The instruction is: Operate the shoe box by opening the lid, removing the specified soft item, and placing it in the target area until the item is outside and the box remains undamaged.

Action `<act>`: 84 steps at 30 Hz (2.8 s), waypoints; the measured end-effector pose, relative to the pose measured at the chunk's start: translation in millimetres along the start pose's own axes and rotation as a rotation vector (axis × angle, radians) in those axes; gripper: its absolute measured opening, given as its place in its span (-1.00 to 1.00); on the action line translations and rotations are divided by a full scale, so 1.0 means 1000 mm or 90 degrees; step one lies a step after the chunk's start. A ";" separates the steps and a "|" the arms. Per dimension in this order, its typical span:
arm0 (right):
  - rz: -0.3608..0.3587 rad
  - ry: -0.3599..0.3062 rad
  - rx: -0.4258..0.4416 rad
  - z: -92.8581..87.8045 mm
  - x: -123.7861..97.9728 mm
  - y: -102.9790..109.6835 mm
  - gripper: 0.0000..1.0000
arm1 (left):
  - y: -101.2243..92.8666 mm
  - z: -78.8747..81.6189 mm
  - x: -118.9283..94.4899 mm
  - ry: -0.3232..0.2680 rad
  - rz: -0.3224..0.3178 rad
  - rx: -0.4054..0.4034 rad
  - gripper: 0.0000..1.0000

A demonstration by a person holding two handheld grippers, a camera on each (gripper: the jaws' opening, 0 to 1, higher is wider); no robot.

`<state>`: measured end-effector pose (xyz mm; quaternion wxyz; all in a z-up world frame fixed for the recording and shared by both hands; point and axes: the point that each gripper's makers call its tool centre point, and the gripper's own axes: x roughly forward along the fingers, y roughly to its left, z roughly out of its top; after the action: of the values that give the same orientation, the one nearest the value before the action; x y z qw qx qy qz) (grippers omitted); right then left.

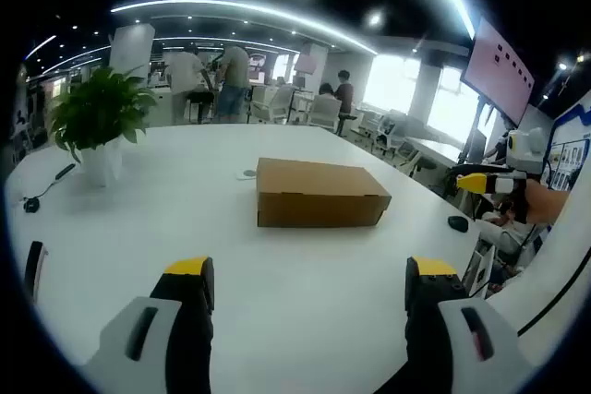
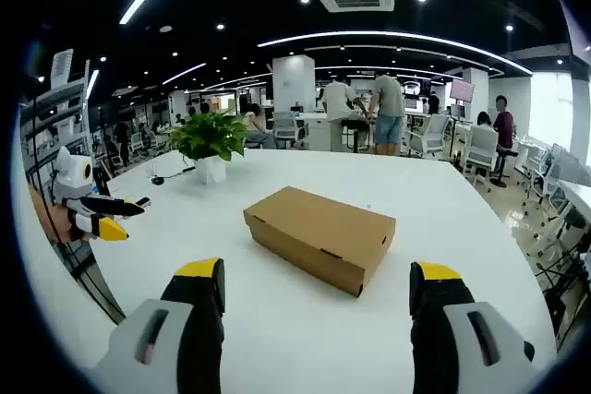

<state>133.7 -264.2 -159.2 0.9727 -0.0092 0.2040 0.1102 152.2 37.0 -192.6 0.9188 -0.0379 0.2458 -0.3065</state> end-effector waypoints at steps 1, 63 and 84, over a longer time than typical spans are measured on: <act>0.001 0.001 0.012 -0.001 -0.001 0.000 0.63 | -0.001 0.000 -0.001 0.000 -0.001 0.001 0.74; -0.026 0.012 0.002 -0.007 -0.008 0.003 0.54 | 0.006 -0.001 0.004 0.003 -0.020 0.015 0.68; -0.049 -0.036 -0.023 0.021 0.014 0.008 0.80 | 0.002 0.007 0.030 0.024 -0.053 0.090 0.71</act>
<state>152.5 -252.4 -145.7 0.9812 -0.0318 0.1742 0.0767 177.2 20.0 -200.1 0.9009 0.0230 0.2394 -0.3614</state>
